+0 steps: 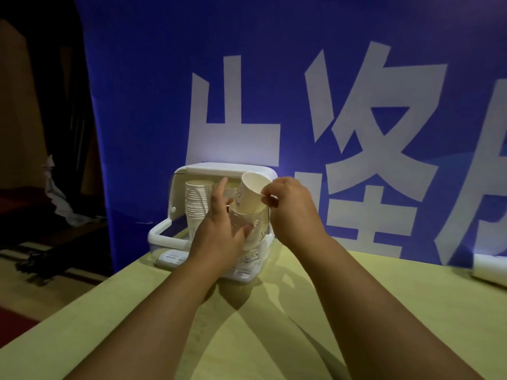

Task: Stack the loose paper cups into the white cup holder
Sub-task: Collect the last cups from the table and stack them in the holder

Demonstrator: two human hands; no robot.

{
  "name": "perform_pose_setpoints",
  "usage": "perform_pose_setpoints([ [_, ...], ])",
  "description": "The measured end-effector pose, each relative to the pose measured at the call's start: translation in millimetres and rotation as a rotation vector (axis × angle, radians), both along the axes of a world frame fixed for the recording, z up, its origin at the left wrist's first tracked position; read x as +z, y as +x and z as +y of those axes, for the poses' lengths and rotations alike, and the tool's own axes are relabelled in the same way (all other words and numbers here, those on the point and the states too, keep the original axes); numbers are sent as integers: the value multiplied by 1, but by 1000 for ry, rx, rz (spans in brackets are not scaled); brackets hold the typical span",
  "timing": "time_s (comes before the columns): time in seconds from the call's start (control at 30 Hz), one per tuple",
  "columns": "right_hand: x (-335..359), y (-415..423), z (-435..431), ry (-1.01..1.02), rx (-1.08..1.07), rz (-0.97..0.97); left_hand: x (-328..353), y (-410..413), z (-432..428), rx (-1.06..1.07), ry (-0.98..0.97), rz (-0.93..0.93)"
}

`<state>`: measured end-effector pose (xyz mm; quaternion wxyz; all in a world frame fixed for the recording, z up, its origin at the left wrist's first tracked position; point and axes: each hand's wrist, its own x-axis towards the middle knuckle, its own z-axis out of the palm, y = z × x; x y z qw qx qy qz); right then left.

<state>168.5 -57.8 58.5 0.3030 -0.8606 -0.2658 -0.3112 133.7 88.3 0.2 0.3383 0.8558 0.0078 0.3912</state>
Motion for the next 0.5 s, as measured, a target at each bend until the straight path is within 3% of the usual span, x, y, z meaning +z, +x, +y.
perform_pose_setpoints([
  [0.17,-11,-7,7,54,99,139,-4,4,-1,18,141,18],
  [0.33,-29,-2,12,-167,130,219,-7,9,-1,100,122,164],
  [0.5,-37,2,12,-48,171,242,-10,8,4,111,88,143],
])
